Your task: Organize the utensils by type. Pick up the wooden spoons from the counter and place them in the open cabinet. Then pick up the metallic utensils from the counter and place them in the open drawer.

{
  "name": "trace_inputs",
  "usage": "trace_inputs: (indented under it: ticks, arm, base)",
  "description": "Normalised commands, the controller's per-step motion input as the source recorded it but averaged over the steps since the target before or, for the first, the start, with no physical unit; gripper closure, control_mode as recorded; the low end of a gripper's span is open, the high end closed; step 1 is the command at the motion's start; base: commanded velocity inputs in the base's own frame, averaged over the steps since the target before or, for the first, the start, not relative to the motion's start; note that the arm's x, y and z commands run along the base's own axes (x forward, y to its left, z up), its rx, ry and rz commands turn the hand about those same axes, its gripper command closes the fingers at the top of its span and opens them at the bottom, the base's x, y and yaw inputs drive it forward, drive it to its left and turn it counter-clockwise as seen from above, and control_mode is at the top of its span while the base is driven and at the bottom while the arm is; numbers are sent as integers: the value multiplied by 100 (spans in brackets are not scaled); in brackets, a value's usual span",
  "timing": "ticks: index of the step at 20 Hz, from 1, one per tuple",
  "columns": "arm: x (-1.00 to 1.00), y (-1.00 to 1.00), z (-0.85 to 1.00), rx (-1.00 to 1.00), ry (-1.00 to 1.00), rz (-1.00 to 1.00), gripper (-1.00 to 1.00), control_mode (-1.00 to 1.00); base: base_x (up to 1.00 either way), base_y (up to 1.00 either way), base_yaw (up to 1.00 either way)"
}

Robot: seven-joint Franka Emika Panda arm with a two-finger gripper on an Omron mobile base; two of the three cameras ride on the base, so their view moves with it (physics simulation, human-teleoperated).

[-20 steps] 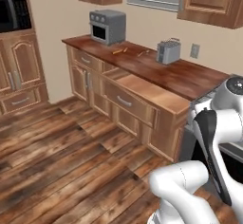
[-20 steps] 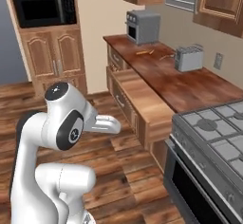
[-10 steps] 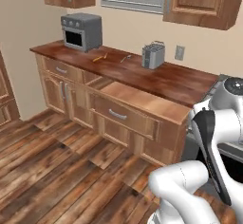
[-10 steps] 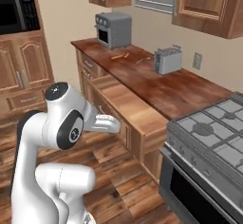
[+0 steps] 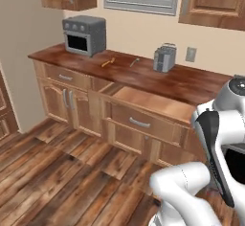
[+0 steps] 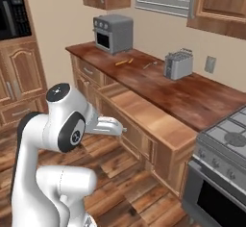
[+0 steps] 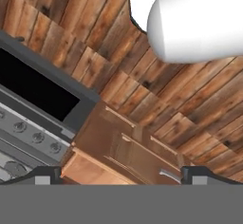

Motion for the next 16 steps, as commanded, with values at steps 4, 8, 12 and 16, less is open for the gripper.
trace_inputs:
  ticks: [4, 8, 12, 16]
  arm:
    - [0, 0, 0, 0, 0, 0, -100, 100]
    - [0, 0, 0, 0, 0, 0, -100, 100]
    - [0, 0, 0, 0, 0, 0, -100, 100]
    - [0, 0, 0, 0, 0, 0, -100, 100]
  base:
    - [11, 94, -22]
    - [13, 94, -22]
    - [17, 94, -24]
    - [18, 93, -32]
